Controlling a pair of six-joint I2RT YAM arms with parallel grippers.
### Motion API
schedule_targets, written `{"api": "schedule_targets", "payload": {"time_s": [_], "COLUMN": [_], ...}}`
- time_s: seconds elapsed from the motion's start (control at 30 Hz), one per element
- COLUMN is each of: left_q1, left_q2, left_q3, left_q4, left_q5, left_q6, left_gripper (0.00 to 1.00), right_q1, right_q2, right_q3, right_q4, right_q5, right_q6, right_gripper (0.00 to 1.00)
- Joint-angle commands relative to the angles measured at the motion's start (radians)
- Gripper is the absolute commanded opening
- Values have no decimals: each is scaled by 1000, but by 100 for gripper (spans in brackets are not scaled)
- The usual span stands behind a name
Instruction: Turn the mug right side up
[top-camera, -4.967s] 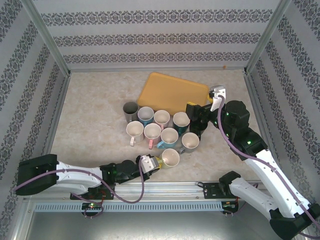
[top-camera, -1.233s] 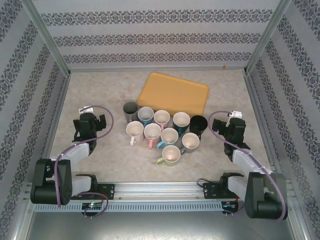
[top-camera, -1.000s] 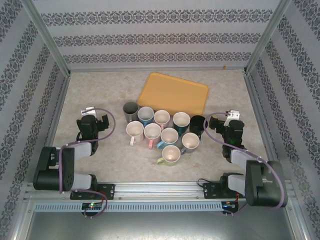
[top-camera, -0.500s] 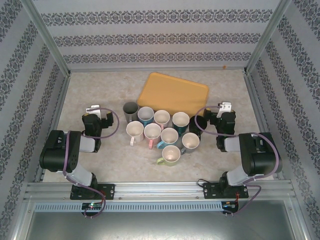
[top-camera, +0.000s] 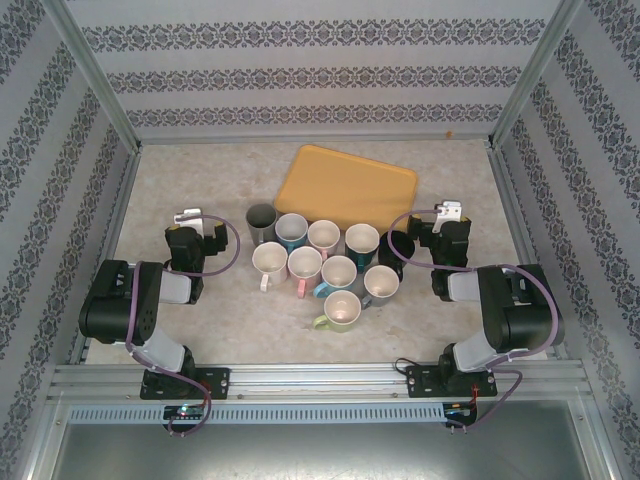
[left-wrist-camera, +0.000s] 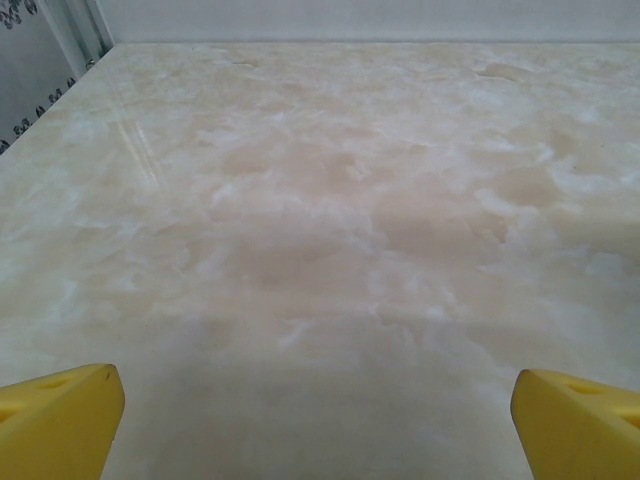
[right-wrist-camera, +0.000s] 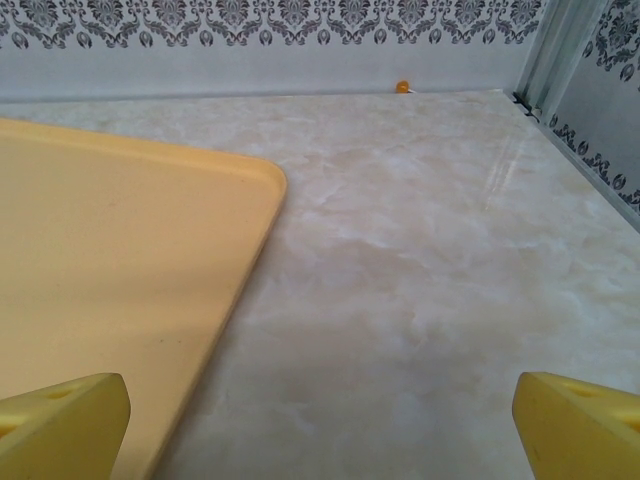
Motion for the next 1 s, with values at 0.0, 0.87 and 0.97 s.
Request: {"api": "schedule_targets", "payload": {"time_s": [0.0, 0.87, 0.97], "left_q1": [-9, -13, -13], "left_q2": [-3, -3, -3], "left_q3": [6, 14, 14], "left_q4": [40, 25, 25], "left_q5": [-2, 24, 24], "left_q6": [10, 25, 25], "left_gripper": [100, 100, 100], "right_q1": [-1, -3, -3], "right_q2": [-15, -15, -14], "right_q3": [5, 5, 5], "right_q4": [1, -1, -1], "right_q5": [-12, -16, -17], "right_q6": [-10, -10, -11], "right_gripper": [98, 98, 98]}}
